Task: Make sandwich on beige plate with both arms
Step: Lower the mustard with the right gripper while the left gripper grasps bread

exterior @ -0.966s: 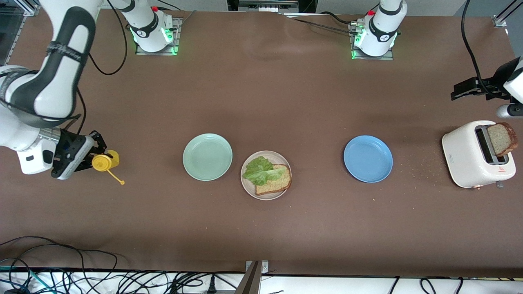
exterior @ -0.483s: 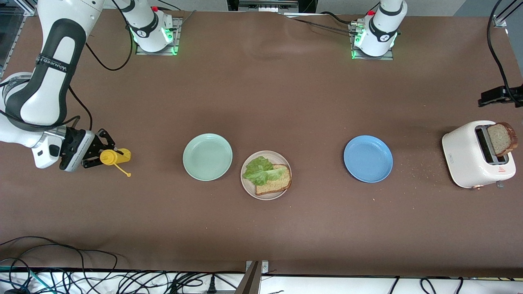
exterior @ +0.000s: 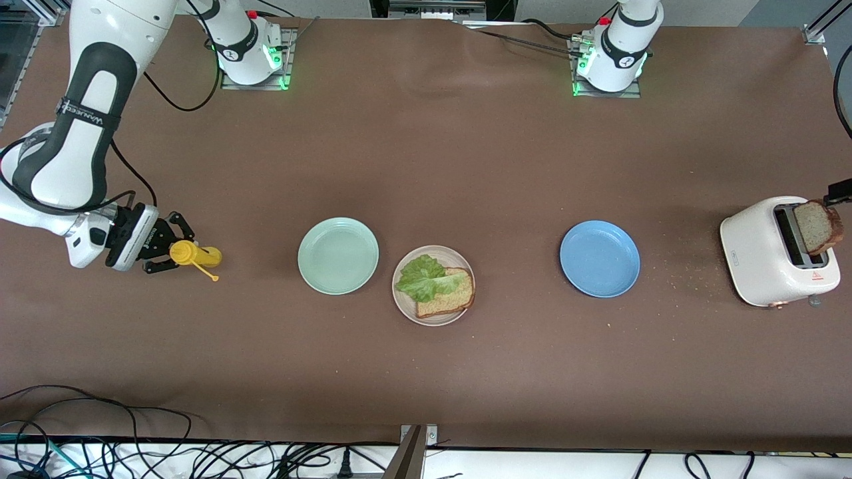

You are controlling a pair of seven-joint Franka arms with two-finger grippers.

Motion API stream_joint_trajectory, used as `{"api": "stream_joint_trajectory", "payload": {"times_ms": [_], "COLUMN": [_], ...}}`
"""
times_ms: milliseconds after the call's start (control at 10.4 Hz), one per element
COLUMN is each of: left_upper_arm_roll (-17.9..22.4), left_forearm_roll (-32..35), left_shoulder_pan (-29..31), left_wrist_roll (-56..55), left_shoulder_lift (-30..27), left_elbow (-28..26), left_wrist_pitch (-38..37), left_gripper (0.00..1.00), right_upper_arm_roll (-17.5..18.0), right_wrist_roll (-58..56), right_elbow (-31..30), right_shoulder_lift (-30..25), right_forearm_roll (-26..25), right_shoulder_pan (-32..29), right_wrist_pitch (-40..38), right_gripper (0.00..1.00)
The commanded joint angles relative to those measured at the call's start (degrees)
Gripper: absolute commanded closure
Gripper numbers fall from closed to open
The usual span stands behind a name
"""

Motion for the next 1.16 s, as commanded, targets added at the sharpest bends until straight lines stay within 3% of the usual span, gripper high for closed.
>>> {"api": "stream_joint_trajectory", "payload": {"times_ms": [0, 193, 386, 483, 579, 676, 773, 1062], "left_upper_arm_roll": [-0.70, -0.79, -0.79, -0.79, -0.79, -0.79, -0.87, -0.79], "left_forearm_roll": [0.85, 0.50, -0.03, -0.03, 0.06, 1.28, 1.90, 1.03], "left_shoulder_pan": [2.73, 4.23, 5.11, 5.72, 6.08, 5.82, 5.90, 6.08], "left_wrist_roll": [2.55, 3.00, 2.82, 2.82, 2.99, 3.95, 7.44, 8.71], "left_shoulder_lift": [4.37, 6.75, 7.11, 7.11, 7.11, 6.93, 6.85, 6.58], "left_elbow": [1.47, -0.19, -4.75, -6.34, -6.96, -6.88, -6.45, -5.65], "left_wrist_pitch": [3.26, 7.55, 12.66, 14.25, 14.44, 13.31, 12.34, 12.15], "left_gripper": [0.00, 0.00, 0.00, 0.07, 0.31, 0.87, 1.00, 1.00], "right_upper_arm_roll": [5.34, 12.12, 15.12, 16.09, 17.15, 18.72, 20.48, 21.90], "right_wrist_roll": [-8.02, -13.39, -16.48, -17.45, -18.24, -19.64, -20.61, -21.23], "right_elbow": [-1.16, -0.73, -0.55, -0.55, -0.55, -0.29, 0.67, 0.77], "right_shoulder_lift": [0.04, -0.05, 0.04, 0.13, 0.48, 1.44, 2.32, 3.46], "right_forearm_roll": [3.85, 5.61, 5.80, 5.80, 6.14, 7.45, 7.99, 8.34], "right_shoulder_pan": [-6.93, -14.77, -18.30, -19.45, -20.50, -22.34, -24.10, -25.17], "right_wrist_pitch": [-0.17, -0.35, -0.35, -0.27, -0.18, -0.26, -0.27, 0.35], "right_gripper": [1.00, 1.00, 1.00, 1.00, 1.00, 1.00, 1.00, 1.00]}}
